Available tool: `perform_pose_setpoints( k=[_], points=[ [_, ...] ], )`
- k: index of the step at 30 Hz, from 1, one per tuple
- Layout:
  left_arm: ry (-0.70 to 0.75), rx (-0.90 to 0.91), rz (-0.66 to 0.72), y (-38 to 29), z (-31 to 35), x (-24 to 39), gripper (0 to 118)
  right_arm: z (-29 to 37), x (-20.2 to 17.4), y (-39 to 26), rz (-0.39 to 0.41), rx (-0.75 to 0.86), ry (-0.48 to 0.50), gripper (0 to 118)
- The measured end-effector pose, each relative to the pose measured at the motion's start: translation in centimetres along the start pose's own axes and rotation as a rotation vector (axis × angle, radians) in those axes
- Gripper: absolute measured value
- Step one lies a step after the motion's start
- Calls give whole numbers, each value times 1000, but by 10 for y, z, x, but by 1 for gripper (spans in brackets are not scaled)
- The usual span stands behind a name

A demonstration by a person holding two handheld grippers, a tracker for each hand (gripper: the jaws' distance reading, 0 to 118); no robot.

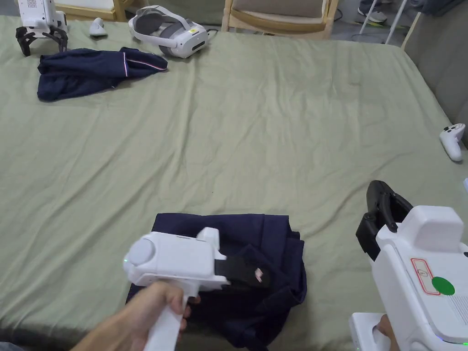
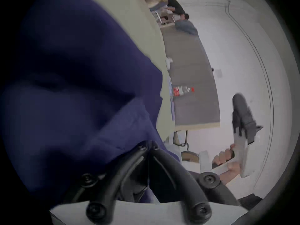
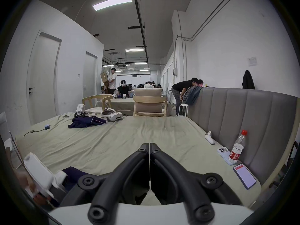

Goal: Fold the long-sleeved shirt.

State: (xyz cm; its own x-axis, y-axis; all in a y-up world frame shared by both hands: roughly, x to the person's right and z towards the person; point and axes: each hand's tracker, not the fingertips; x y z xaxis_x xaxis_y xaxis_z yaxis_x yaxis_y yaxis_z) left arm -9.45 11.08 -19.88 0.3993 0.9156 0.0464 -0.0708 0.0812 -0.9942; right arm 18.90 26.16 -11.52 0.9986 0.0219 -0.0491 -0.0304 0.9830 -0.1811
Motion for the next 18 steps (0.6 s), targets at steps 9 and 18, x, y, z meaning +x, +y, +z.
perform_pose_setpoints(
  k=[9,18],
  points=[
    [-45,-9,-88,-16,-34,30,5,7,13,-1,19,3,-22,0],
    [33,283,-202,6,81,54,4,-2,2,-6,-22,-20,8,0]
  ],
)
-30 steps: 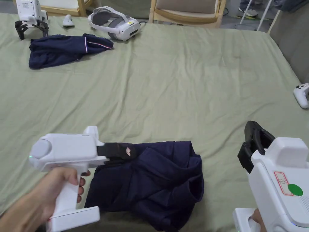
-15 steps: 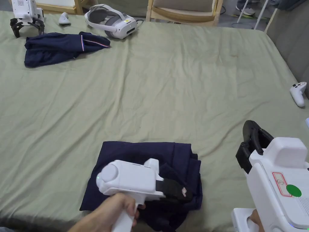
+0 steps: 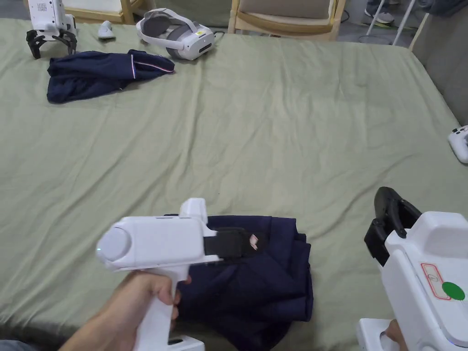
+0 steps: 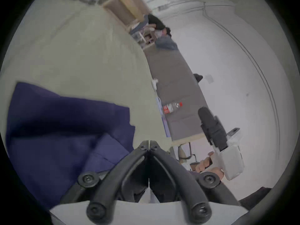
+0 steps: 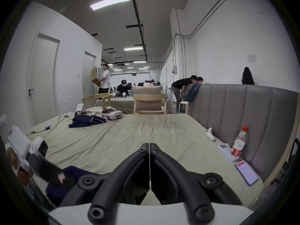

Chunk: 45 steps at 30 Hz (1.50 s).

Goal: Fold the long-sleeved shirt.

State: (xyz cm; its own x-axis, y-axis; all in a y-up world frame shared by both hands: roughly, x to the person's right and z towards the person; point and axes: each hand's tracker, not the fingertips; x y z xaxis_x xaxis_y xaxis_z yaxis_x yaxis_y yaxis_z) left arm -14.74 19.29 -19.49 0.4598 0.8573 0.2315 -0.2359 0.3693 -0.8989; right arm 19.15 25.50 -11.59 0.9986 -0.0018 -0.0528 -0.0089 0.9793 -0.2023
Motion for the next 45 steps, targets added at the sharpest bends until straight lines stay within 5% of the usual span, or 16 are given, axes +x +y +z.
perform_pose_setpoints(
  k=[3,5,8,11,16,18,19,22,28,30,32,34,37,39,45],
  points=[
    [81,79,-29,10,44,-8,4,-12,-17,2,-107,-84,194,0],
    [130,139,-1,13,74,-24,4,-33,-39,2,-169,-222,430,0],
    [172,219,72,8,112,-29,4,-64,-85,-10,-168,-403,560,0],
    [179,267,131,4,134,-48,4,-96,-104,-53,-379,-656,698,0],
    [156,222,183,-3,136,-73,5,-108,-56,-136,-525,-895,555,0],
    [202,179,207,-3,128,-86,25,-108,-30,-150,-604,-866,535,0],
    [217,144,222,-3,122,-95,52,-103,-21,-151,-670,-841,538,0],
    [236,60,237,1,101,-116,107,-103,-12,-143,-536,-816,510,0],
    [85,-49,287,6,51,-131,107,-99,-17,-142,-507,-806,514,0],
    [25,-63,268,10,41,-124,89,-95,-18,-140,-501,-794,508,0],
    [92,-101,318,16,28,-139,46,-92,-19,-135,-449,-782,491,0],
    [166,-100,214,10,23,-137,29,-82,-23,-120,-352,-716,440,0],
    [32,-33,313,12,38,-151,23,-60,-38,-84,-110,-524,326,0],
    [41,-14,258,16,50,-144,23,-44,-59,-59,16,-355,277,0],
    [81,7,211,35,97,-142,22,-37,-143,-9,230,-147,343,0]
  ],
)
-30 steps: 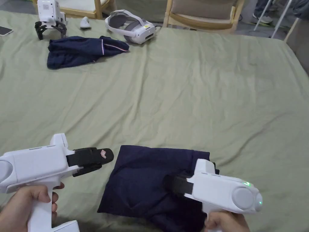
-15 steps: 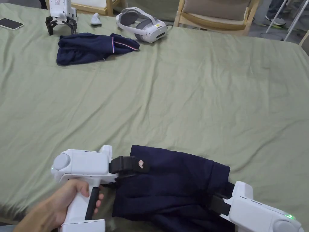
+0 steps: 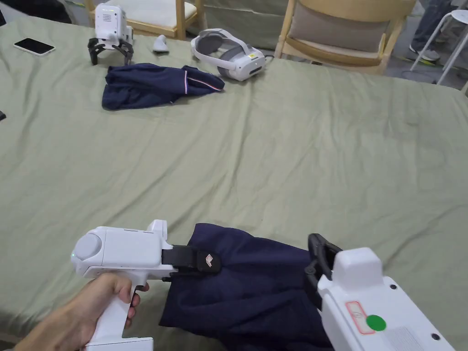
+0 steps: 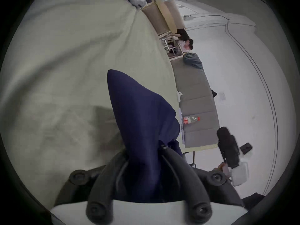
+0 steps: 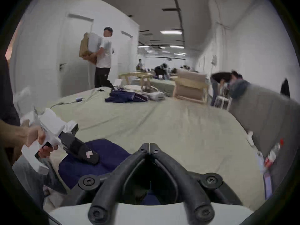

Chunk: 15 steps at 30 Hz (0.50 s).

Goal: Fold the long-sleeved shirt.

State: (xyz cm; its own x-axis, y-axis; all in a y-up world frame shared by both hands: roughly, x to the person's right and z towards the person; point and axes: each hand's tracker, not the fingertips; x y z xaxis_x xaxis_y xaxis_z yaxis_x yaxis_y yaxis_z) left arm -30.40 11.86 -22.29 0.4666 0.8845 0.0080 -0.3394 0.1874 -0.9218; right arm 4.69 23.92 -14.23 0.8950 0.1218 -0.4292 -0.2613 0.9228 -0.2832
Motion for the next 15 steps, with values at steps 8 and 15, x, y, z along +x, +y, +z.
perform_pose_setpoints(
  k=[8,15],
  points=[
    [154,112,9,43,117,-32,22,-79,-92,23,49,-66,224,0],
    [366,230,4,96,250,-80,22,-153,-190,53,108,-62,383,0]
  ],
)
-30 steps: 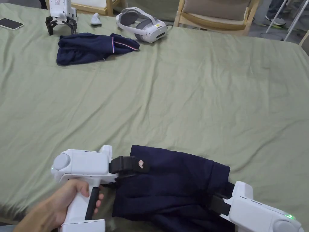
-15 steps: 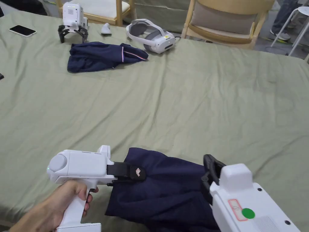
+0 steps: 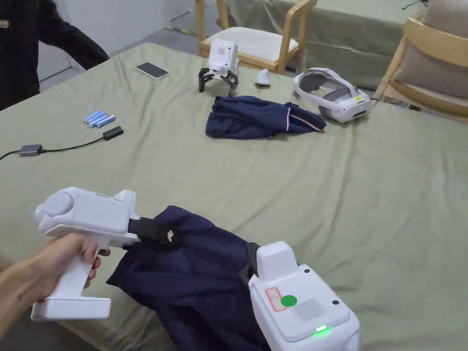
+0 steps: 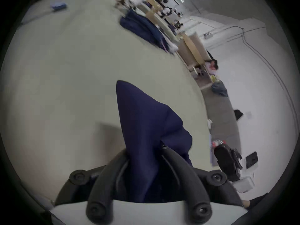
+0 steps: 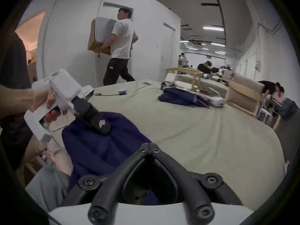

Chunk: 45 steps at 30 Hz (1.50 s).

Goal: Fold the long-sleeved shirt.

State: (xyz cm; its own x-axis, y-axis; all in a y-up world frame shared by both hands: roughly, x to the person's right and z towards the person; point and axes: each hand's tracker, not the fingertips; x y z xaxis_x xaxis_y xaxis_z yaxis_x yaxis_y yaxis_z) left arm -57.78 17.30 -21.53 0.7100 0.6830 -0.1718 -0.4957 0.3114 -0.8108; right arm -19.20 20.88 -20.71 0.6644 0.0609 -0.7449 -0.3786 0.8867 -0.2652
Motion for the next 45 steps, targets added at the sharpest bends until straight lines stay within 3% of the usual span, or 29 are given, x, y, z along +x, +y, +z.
perform_pose_setpoints(
  k=[3,4,7,8,11,12,13,14,15,16,19,22,25,32,36,39,45],
  points=[
    [15,75,94,27,33,-40,22,-41,-20,14,16,-16,47,0],
    [20,84,100,15,43,-2,22,-54,-26,16,21,-15,75,0],
    [142,76,120,21,53,-23,22,-89,-42,18,40,-48,111,0],
    [149,78,124,35,65,-59,23,-97,-44,17,32,-66,131,0],
    [160,95,131,28,62,-63,30,-104,-47,18,8,-82,148,0],
    [186,124,124,24,59,-52,40,-102,-44,19,-6,-88,159,0],
    [230,167,106,22,62,-48,71,-98,-41,19,-9,-82,152,0],
    [256,194,81,21,68,-41,90,-88,-37,22,-19,-68,155,0],
    [279,218,49,20,73,-30,104,-78,-32,25,-34,-51,156,0],
    [304,239,28,11,75,-4,109,-68,-25,28,-55,-28,143,0],
    [305,340,-95,1,89,51,109,-30,5,37,-106,42,120,0],
    [455,486,-284,-15,88,112,109,14,38,44,-120,102,31,0],
    [540,682,-424,-52,69,188,109,64,75,49,-108,154,-126,0],
    [400,881,-532,-108,2,313,110,185,166,47,-113,279,-529,0],
    [265,894,-542,-121,-28,370,110,237,207,38,-142,310,-652,0],
    [312,926,-617,-127,-45,410,110,264,226,34,-115,320,-736,0],
    [276,918,-701,-140,-58,455,111,299,242,31,-145,340,-795,0]
  ],
)
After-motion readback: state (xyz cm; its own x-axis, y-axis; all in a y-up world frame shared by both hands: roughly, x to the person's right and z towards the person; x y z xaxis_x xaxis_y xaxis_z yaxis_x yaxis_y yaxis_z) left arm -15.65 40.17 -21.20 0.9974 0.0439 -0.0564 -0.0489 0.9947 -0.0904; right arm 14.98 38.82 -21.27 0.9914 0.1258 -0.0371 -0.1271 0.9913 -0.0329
